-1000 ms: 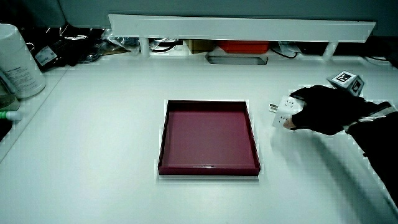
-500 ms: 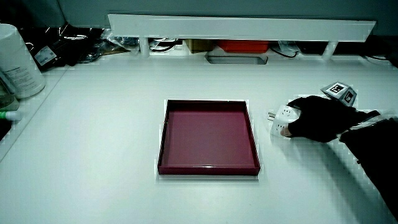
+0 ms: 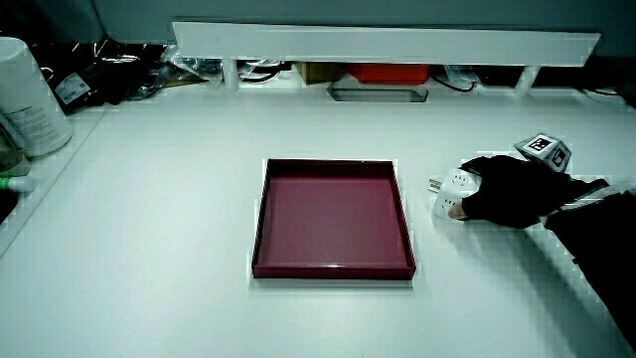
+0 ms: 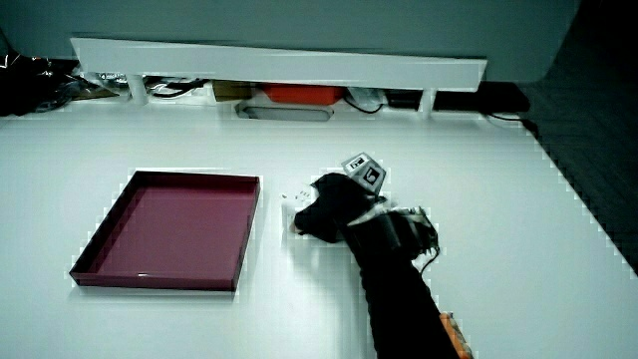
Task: Place socket
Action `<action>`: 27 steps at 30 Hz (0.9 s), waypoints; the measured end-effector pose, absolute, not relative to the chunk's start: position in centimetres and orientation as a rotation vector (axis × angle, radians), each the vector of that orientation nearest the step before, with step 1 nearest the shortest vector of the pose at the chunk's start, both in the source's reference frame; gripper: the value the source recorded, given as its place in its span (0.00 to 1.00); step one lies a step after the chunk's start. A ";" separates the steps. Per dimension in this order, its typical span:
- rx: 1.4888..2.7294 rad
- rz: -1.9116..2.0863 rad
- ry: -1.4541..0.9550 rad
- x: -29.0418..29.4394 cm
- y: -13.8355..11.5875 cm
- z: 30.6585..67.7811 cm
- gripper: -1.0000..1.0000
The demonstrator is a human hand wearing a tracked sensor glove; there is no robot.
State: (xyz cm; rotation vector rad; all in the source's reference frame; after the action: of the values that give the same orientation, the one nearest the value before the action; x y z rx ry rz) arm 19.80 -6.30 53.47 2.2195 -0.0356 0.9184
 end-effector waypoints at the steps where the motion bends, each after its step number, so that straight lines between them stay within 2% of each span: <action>1: 2.217 0.920 -0.041 19.8 -6.3 53.5 0.33; 10: 2.205 0.888 -0.055 19.9 -6.0 53.6 0.19; 17: 2.287 0.790 -0.140 19.4 -5.7 50.1 0.08; 22: 2.348 0.541 -0.217 18.1 -4.7 46.9 0.00; 27: 2.350 0.470 -0.277 18.2 -3.3 43.9 0.00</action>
State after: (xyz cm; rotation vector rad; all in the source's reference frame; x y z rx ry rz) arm 18.24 -3.33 43.90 2.3496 -0.2773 0.4696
